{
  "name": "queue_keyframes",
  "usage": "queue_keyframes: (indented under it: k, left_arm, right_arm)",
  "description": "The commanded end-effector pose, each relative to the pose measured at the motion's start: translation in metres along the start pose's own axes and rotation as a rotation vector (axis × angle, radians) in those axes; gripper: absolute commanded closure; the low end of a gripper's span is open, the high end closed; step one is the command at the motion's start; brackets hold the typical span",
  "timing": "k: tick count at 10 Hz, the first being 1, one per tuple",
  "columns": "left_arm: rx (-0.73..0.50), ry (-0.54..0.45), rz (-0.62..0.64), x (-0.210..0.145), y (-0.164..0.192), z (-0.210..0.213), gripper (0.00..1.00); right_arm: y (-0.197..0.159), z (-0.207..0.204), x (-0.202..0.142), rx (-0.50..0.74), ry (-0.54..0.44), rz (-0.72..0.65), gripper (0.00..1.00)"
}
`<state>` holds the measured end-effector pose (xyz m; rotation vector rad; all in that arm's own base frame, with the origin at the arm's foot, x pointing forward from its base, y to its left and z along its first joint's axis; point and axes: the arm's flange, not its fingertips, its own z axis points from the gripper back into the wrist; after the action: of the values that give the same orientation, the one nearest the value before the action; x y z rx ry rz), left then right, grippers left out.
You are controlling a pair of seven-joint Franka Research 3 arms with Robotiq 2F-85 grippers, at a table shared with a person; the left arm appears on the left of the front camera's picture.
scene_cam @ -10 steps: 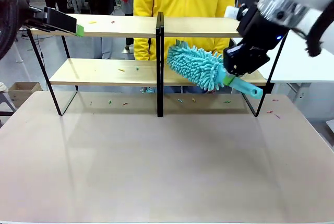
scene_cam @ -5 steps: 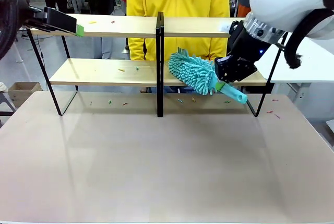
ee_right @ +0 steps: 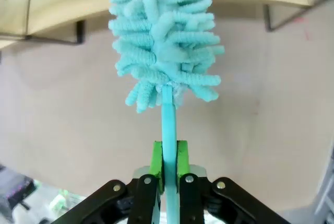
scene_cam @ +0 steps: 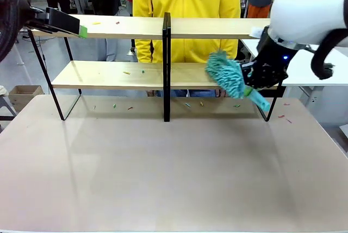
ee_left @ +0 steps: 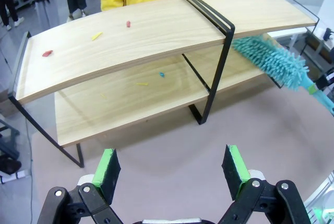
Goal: Clean the shelves.
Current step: Clean a randomly selected level of the Shelf with the Duster.
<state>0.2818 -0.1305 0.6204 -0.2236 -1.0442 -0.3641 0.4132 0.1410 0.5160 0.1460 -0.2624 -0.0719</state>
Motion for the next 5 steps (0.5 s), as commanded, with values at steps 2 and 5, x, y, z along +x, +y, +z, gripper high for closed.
queue_keyframes:
  k: [2, 5]
  left_arm:
    - [0.003, -0.004, 0.001, 0.0, 0.0, 0.0, 0.0]
    - [0.003, -0.004, 0.001, 0.0, 0.0, 0.0, 0.0]
  right_arm:
    - [-0.026, 0.011, -0.01, -0.314, -0.011, -0.252, 0.88]
    - [-0.011, 0.015, -0.011, -0.088, -0.073, -0.045, 0.88]
